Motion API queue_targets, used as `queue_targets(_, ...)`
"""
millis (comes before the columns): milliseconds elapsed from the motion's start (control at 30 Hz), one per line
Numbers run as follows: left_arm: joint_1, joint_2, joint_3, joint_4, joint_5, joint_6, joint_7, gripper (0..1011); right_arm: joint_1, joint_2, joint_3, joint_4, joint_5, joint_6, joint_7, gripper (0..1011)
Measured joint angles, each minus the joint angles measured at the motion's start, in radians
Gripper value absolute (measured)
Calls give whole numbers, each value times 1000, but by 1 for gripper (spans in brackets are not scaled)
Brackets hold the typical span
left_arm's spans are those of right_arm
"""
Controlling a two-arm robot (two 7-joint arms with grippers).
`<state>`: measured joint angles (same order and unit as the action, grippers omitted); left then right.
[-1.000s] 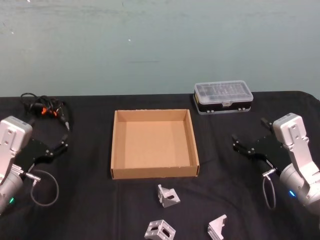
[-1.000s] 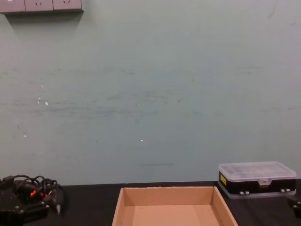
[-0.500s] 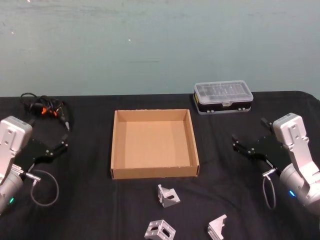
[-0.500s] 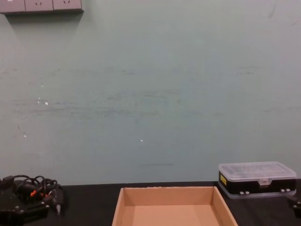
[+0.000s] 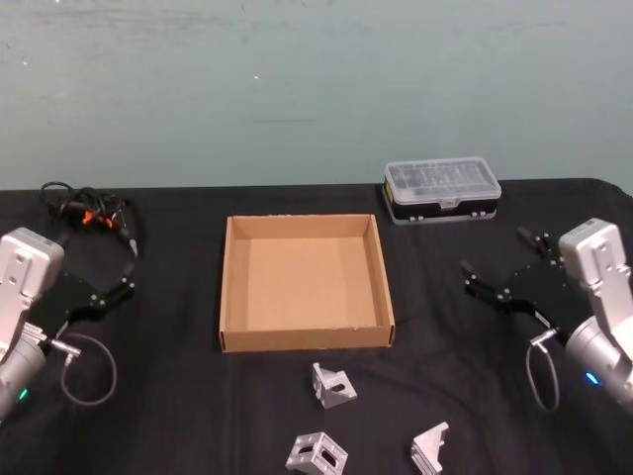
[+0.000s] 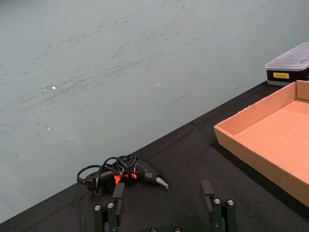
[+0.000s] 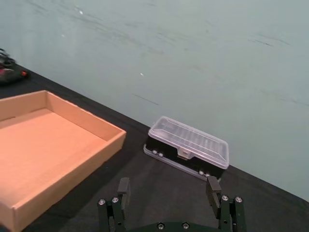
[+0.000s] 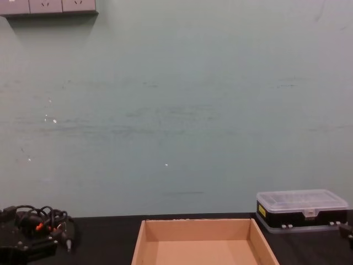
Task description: Use one hand to pick up the angle iron from the table and place it into the box.
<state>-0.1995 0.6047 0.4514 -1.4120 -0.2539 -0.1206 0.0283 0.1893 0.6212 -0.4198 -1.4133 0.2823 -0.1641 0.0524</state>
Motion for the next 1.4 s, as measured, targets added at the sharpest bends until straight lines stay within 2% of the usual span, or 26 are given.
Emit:
queue_targets(267, 0, 0, 0, 0, 0, 0, 0, 1000, -29, 58, 41, -22, 78, -55, 165, 1003)
queue_targets(467, 0, 0, 0, 0, 0, 0, 0, 1000, -66, 105, 64, -60, 124, -70, 265, 1003)
queue_targets(733, 0, 0, 0, 0, 0, 0, 0, 1000, -126, 135, 84, -122, 161, -72, 332, 1003)
queue_targets(933, 0, 0, 0, 0, 0, 0, 0, 1000, -176, 146, 100, -174, 179, -68, 356, 1003)
queue_targets(1400, 0, 0, 0, 0, 0, 0, 0, 1000, -279, 172, 126, -260, 183, -65, 395, 1003)
